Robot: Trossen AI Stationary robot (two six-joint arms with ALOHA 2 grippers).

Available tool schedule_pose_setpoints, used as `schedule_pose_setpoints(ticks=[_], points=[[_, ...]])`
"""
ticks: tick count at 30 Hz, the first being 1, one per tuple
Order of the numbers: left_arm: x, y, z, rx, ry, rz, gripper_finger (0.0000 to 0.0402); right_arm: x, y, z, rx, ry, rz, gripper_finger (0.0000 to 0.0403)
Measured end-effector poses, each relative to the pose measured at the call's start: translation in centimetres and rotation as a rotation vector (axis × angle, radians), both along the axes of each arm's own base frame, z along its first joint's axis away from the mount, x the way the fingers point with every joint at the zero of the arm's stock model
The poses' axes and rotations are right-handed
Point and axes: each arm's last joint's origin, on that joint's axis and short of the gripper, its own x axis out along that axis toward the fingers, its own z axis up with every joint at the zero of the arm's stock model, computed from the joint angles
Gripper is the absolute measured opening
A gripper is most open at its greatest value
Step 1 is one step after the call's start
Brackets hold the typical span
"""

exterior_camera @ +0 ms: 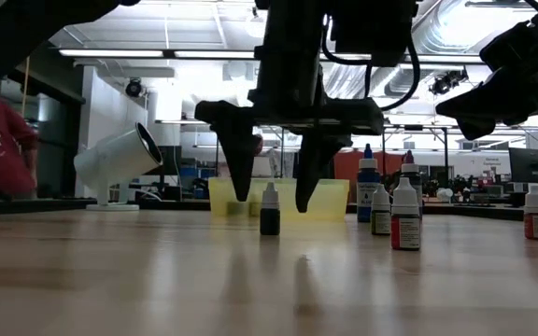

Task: Pick & Place food coloring
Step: Put the small green food coloring bottle into the yellow container

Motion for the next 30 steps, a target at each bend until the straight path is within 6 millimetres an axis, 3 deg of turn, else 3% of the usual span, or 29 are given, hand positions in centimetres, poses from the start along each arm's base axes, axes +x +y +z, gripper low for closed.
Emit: schedule_pose_setpoints(ticks=[5, 17, 30], points=[[0.0, -0.04, 0.0, -0.004, 0.0, 0.004, 0.0287, 0.0, 0.0, 0.01, 0.0, -0.001, -0.001, 0.0], [-0.03, -0.03, 0.0, -0.003, 0.003, 0.004, 0.0159, 0.0, 0.0, 0.03, 0.0, -0.002, -0.001, 0.0], [-0.04, -0.07, 0.03, -0.004, 0.003, -0.018, 0.0069, 0.0, 0.0, 0.03, 0.0, -0.003, -0.001, 0.0]])
